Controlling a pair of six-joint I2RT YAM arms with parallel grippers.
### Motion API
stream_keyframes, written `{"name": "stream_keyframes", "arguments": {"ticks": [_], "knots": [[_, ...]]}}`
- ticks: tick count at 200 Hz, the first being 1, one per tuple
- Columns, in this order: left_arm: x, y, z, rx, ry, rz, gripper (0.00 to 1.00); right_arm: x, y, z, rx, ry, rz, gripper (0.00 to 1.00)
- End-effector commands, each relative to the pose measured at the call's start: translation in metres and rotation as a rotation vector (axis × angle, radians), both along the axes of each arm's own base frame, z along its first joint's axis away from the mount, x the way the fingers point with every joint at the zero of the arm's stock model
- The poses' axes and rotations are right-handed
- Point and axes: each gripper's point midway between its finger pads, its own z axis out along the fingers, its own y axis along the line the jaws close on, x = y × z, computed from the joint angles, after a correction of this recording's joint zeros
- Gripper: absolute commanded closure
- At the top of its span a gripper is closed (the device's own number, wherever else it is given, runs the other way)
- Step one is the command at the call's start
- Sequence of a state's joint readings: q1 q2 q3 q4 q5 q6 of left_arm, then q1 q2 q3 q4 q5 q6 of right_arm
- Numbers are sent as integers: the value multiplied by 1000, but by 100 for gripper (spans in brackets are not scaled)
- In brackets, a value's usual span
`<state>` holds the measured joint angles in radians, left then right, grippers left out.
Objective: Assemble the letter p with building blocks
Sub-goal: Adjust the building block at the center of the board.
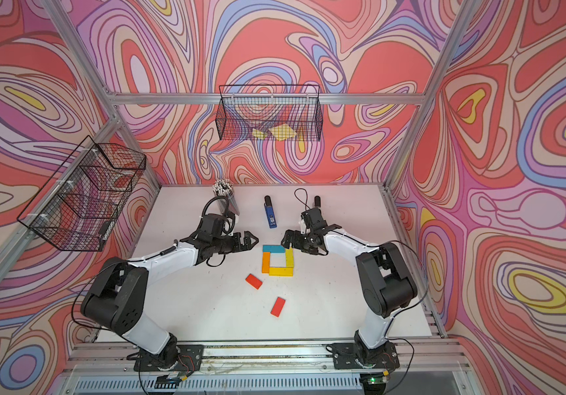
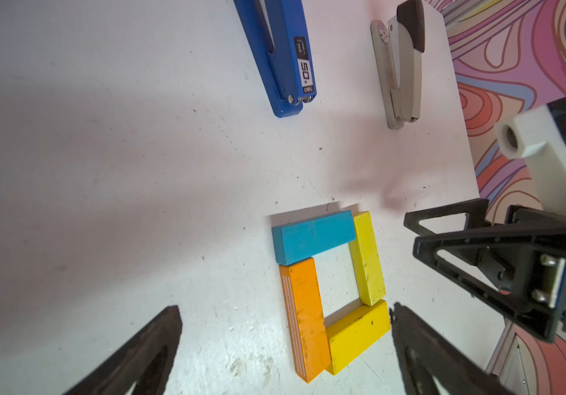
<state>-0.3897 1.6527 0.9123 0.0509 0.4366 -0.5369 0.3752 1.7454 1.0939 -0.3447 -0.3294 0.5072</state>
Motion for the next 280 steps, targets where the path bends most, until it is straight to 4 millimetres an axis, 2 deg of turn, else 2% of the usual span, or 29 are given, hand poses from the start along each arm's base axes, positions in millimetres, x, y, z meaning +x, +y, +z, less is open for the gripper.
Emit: {"name": "stream_keyframes", "arguments": {"ticks": [1,79,142,280], "knots": [[8,-20,11,-72,-19,-58,2,-1,-1,1,13,-6,2,2],[12,-43,-9,-112,28,-104,2,1,-15,0,18,0,-25,2],[4,-63,-21,-103,57,-144,2,0,-17,-1,19,3,-28,2],[9,-72,-30,-102,70,-140,2,-5,-22,-5,13,10,-35,2]]}}
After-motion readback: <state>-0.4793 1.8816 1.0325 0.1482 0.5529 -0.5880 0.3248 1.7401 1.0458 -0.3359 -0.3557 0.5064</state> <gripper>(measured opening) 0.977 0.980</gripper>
